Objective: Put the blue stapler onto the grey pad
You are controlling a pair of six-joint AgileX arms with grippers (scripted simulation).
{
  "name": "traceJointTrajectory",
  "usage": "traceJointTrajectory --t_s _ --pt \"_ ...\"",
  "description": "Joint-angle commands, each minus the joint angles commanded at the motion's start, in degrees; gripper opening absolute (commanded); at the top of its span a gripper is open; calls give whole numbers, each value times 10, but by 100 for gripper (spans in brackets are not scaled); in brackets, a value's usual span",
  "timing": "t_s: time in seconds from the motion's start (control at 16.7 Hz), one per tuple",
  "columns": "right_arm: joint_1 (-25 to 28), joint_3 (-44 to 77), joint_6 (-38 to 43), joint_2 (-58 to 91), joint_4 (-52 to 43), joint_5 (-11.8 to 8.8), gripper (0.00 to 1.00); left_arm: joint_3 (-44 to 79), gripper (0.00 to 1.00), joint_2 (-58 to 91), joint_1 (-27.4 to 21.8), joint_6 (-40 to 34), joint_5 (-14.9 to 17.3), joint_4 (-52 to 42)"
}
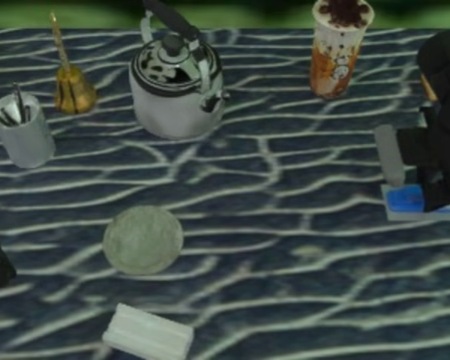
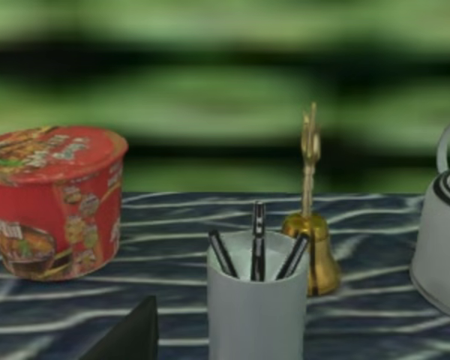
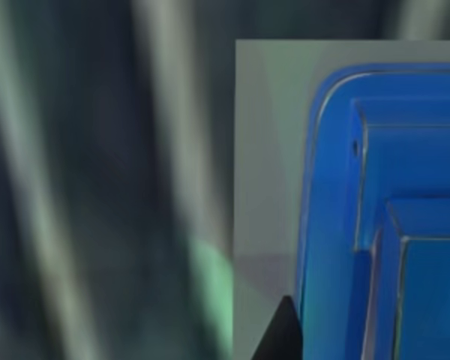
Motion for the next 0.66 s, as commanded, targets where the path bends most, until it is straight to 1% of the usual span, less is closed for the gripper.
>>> traceJointTrajectory --t_s 0.3,0.36,0.66 --pt "0 0 0 0 0 0 98 0 100 0 0 0 0 0" --pt "0 0 0 0 0 0 100 0 100 0 0 0 0 0" --pt "0 0 0 0 0 0 100 0 100 0 0 0 0 0"
